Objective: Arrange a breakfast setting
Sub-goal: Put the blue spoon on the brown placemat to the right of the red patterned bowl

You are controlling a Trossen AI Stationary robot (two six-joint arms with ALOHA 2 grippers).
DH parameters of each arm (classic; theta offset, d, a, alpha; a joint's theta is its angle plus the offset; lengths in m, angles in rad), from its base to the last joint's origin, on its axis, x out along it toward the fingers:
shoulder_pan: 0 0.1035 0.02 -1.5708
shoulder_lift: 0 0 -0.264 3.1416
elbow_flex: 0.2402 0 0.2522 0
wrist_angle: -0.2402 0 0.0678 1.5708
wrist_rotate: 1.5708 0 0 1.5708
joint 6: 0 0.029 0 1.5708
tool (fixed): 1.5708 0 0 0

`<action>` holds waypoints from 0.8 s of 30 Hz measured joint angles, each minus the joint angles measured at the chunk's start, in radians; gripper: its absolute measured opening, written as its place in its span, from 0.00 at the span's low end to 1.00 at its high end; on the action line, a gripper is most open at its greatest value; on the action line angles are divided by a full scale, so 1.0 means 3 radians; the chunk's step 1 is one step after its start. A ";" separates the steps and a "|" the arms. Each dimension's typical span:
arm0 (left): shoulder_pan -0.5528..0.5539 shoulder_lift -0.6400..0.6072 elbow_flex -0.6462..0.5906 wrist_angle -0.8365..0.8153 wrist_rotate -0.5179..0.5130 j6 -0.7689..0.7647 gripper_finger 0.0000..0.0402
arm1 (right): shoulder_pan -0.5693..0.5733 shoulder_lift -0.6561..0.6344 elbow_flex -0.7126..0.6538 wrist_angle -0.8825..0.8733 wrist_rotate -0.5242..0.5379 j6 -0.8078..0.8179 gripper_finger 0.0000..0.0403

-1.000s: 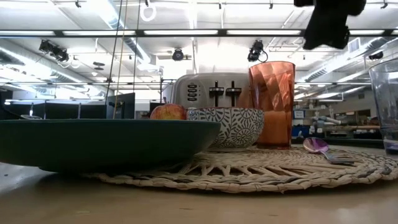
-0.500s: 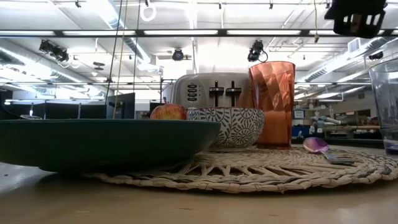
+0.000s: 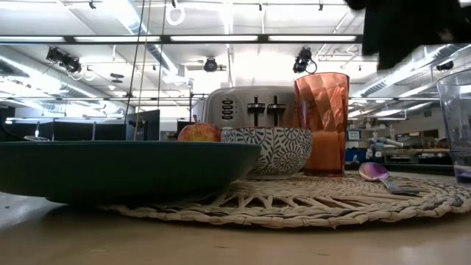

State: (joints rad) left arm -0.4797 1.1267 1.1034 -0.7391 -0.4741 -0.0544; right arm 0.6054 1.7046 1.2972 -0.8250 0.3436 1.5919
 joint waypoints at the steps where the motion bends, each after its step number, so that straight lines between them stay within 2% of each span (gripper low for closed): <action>1: 0.0000 0.0000 0.0000 -0.0008 0.0000 -0.0001 0.35 | -0.0013 0.0074 0.0018 -0.0102 0.0021 0.0219 0.29; 6: 0.0000 0.0000 0.0000 -0.0049 0.0000 0.0056 0.35 | -0.0151 0.0392 0.0028 -0.0473 0.0063 0.0864 0.29; 15: 0.0000 0.0000 0.0000 -0.0065 0.0000 0.0074 0.35 | -0.0334 0.0863 0.0028 -0.0573 0.0108 0.1313 0.29; 20: 0.0000 0.0000 0.0000 -0.0071 0.0000 0.0089 0.35 | -0.0314 0.0976 0.0028 -0.0691 0.0111 0.1678 0.29; 24: 0.0000 -0.0001 0.0000 -0.0070 0.0000 0.0129 0.35 | -0.0302 0.0964 0.0006 -0.0787 0.0269 0.1893 0.28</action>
State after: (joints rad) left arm -0.4797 1.1264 1.1034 -0.7602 -0.4740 -0.0155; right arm 0.5148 1.9938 1.2991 -1.0610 0.4244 2.1597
